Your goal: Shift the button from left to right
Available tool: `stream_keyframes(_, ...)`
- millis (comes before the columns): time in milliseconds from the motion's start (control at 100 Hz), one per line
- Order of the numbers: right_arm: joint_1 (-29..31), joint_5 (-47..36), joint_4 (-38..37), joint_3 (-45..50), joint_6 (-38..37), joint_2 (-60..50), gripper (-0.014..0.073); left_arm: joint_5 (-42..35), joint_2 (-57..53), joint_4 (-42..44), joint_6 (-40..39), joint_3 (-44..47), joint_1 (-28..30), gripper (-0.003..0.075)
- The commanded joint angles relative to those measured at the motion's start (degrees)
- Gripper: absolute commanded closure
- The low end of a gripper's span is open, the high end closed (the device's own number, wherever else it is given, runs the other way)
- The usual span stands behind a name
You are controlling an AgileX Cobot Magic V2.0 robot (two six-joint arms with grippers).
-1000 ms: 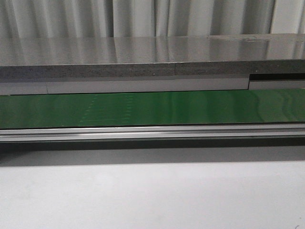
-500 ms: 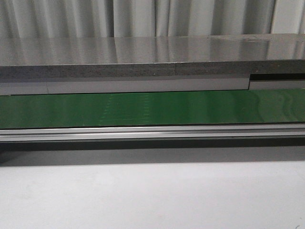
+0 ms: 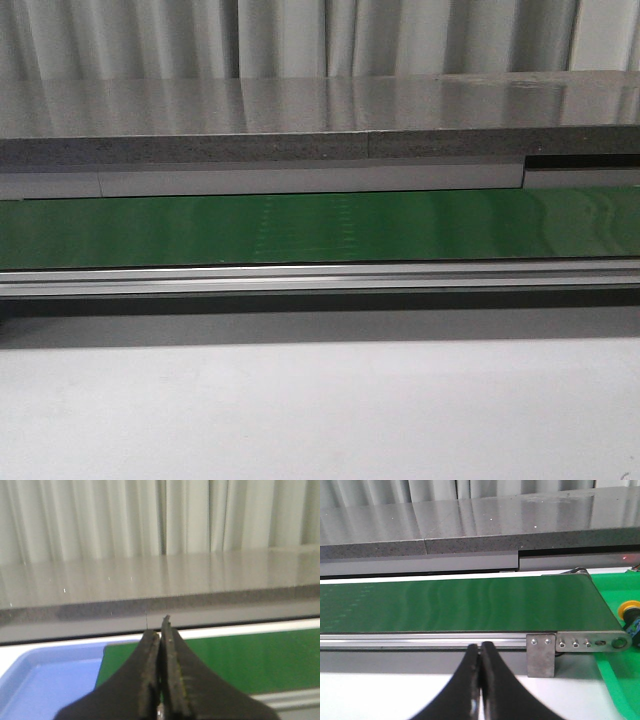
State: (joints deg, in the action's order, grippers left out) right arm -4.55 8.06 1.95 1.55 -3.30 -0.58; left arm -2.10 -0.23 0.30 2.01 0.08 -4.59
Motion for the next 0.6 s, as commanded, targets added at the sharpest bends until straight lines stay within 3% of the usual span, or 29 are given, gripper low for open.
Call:
stream_keyframes(0,-0.1,-4.7,0.3,-0.8,0.1,-1.0,0.0661,-7.1,-1.8,1.1,-1.5,2.0,-0.4,0.074)
stream_keyframes(590,-0.1,-4.7,0.3,-0.8,0.1,-1.0,0.0661,-3.5,-1.8,1.1,-1.6,2.0,-0.4,0.074)
